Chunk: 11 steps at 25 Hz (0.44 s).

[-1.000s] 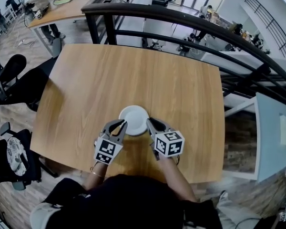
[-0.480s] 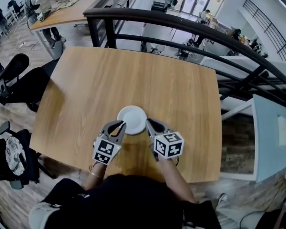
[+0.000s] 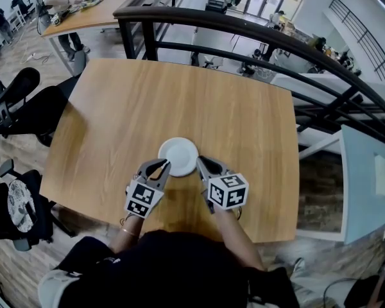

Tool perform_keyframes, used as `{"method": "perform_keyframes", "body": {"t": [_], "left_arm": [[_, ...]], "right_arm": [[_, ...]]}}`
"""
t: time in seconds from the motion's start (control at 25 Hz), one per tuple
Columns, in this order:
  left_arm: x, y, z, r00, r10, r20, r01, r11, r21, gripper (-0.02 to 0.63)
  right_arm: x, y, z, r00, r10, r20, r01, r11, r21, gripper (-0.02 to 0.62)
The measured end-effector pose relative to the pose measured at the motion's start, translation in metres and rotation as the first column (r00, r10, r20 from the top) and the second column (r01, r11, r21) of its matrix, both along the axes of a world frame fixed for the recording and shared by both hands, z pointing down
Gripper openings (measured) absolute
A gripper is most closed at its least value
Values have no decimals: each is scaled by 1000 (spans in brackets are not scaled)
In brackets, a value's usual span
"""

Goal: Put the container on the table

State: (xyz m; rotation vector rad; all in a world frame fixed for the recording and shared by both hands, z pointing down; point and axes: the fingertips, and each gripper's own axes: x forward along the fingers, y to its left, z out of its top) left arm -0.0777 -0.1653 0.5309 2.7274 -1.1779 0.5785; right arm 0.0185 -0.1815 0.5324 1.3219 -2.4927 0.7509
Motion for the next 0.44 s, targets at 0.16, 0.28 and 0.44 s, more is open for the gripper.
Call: {"method": "perform_keyframes", "body": {"t": [0.16, 0.28, 0.44], "left_arm": [[-1, -3, 2, 1000, -6, 0, 6, 1000, -8, 41], [0, -5, 2, 1000, -13, -3, 12, 1000, -14, 41], [3, -11, 3, 1000, -11, -2, 10, 1000, -14, 41]], "right_arm": [[1, -2, 0, 1000, 2, -7, -2, 1000, -3, 28], [5, -3, 2, 1000, 5, -6, -5, 1000, -7, 29], [9, -9, 5, 1000, 12, -3, -12, 1000, -12, 28]]}}
